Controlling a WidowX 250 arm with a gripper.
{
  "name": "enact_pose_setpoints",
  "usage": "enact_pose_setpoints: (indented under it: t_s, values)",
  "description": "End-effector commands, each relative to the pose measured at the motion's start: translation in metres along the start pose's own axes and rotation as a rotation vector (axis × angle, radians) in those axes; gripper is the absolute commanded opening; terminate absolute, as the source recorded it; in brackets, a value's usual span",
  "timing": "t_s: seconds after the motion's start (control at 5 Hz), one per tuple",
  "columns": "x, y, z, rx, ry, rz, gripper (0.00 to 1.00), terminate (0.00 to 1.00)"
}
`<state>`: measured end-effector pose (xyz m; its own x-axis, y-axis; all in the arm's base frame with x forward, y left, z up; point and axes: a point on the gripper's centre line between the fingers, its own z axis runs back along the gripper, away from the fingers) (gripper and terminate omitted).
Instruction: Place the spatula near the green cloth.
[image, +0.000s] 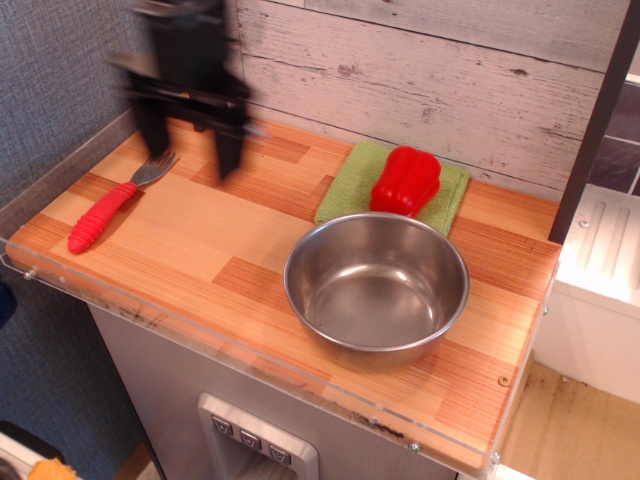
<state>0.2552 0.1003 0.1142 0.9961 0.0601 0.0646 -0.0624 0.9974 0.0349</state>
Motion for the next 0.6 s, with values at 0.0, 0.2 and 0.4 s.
enact_pose_setpoints:
  t_s: [0.0, 0.2, 0.4]
  values:
    - [-0.016, 0.074, -0.044, 0.045, -0.023, 0.110, 1.00, 0.00]
    - [-0.001, 0.076, -0.072, 0.071, -0.017, 0.109, 1.00, 0.00]
    - [0.012, 0.074, -0.081, 0.094, -0.045, 0.102, 1.00, 0.00]
